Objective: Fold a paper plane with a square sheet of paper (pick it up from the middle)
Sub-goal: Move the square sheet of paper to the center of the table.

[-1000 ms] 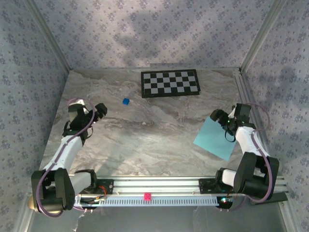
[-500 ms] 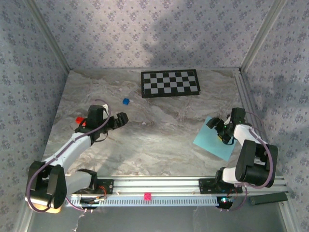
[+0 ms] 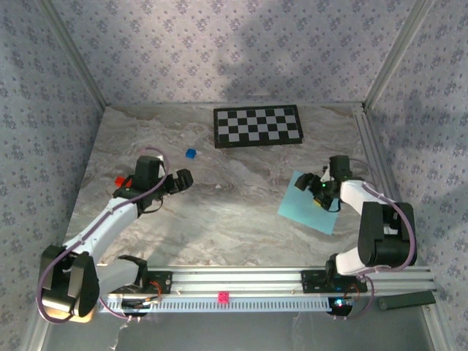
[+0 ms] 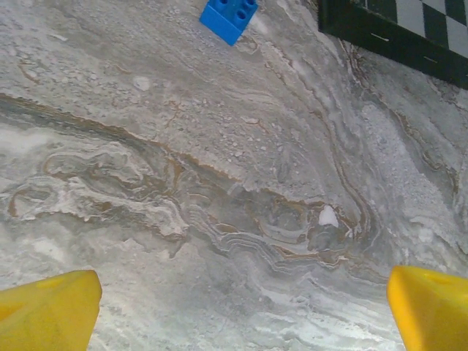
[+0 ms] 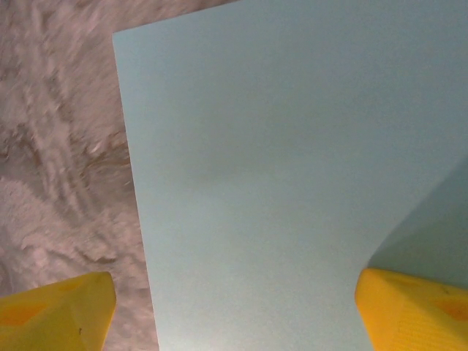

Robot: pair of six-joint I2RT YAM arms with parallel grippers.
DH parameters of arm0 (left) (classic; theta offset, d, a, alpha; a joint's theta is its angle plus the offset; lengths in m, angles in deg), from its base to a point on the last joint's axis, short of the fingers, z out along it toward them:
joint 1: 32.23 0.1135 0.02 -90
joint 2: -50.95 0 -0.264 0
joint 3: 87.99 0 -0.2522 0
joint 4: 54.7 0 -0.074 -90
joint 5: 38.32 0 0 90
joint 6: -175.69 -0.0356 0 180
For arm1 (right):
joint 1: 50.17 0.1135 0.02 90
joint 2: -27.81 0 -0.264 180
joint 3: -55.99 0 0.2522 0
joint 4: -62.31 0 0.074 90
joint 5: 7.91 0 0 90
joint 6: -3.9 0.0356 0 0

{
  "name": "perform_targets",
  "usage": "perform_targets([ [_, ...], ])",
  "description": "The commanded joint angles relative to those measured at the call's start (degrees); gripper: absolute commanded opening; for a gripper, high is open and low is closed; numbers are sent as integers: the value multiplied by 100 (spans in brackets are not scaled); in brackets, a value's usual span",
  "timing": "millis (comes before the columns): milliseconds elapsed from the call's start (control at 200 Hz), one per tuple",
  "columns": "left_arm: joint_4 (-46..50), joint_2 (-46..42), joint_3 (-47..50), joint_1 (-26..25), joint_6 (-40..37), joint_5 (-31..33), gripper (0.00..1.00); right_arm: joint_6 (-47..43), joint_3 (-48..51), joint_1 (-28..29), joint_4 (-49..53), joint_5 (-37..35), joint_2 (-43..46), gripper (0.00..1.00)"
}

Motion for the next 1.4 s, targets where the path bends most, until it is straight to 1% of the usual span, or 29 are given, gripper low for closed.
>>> perform_targets([
  [0, 49, -343, 9, -19, 76, 424, 100, 634, -87, 680, -93, 100, -367, 89],
  [115, -180, -730, 252, -18, 113, 518, 100, 960, -477, 1543, -247, -143, -810, 89],
  [240, -208, -1019, 343, -12, 151, 581, 100, 1340, -913, 2335, -483, -191, -1418, 89],
  [410, 197, -1103, 245, 2, 128, 528, 100, 1650, -1491, 3090, -760, -97, -2036, 89],
  [540, 242, -1100, 245, 50, 177, 420, 100, 1614, -1905, 3414, -935, 248, -2270, 88],
  [585, 235, -1090, 237, 77, 164, 346, 100, 1540, -2018, 3465, -871, 232, -2202, 87],
  [710, 68, -1056, 245, 131, 116, 44, 100, 1168, -2008, 3462, -732, -371, -1630, 87],
  [765, -5, -1002, 234, 126, 81, -101, 100, 928, -1964, 3369, -633, -536, -1369, 87],
  [855, -42, -869, 189, 126, 54, -223, 100, 792, -1771, 3157, -561, -703, -1097, 87],
  [900, -95, -788, 183, 131, 49, -305, 100, 766, -1665, 2987, -545, -626, -1046, 87],
  [975, -209, -646, 183, 113, 80, -432, 100, 709, -1484, 2695, -603, -258, -1055, 86],
  [1074, -316, -487, 179, 109, 137, -519, 100, 615, -1389, 2570, -621, 6, -1079, 84],
  [1229, -286, -365, 106, 109, 149, -528, 100, 566, -1417, 2661, -630, 198, -1208, 82],
  [1399, -215, -412, 87, 108, 135, -532, 100, 773, -1479, 2889, -637, 97, -1502, 81],
])
